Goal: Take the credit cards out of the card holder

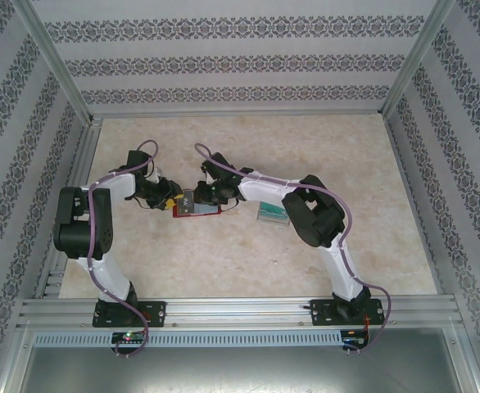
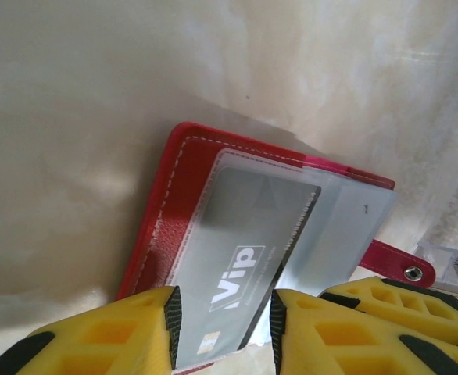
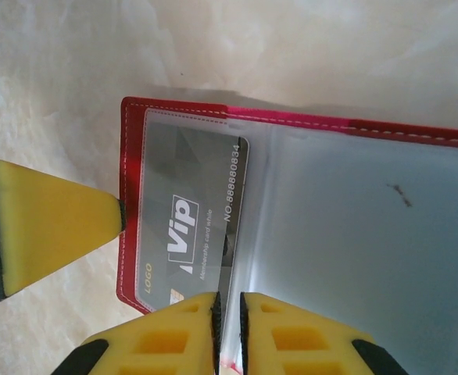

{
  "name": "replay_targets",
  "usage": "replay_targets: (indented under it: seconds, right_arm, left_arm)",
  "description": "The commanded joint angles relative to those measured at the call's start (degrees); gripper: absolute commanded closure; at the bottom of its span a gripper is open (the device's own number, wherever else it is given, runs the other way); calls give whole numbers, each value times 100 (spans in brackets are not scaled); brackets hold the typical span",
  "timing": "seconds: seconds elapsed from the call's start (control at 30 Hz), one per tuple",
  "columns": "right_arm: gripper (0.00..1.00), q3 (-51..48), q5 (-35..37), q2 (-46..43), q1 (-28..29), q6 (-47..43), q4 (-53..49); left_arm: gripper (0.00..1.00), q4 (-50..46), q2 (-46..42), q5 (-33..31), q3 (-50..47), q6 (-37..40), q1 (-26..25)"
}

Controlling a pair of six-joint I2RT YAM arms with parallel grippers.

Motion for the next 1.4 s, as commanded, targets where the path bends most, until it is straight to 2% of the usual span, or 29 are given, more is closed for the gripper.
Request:
replay_targets:
  seconds: [0.0,0.3,0.6,0.87,0.97,1.13,1.37]
  right_arm:
    - [81,199,-256,158,21,254,192]
    - [82,267,-405,360,9,424,267]
    - [81,450,-210,466,26,477,-200]
    - [80,509,-451,607,44,639,6]
    - [84,478,-541,598,44,695,191]
    - [100,337,-498,481,3,731,334]
    - [100,-180,-303,97,-165,760,569]
  left_arm:
    - [63,-185,116,-65,-38,118,24]
    - [66,-204,183,-60,-55,102,13]
    - [67,-226,218,-78,-45,94,3]
    - [68,-195,270,-52,-45,50,-86]
    - [68,-203,270,-60,-40,58,-99]
    - [68,-328,255,-175,18,94,-97]
    - [82,-573,340,-494,115,77,-76]
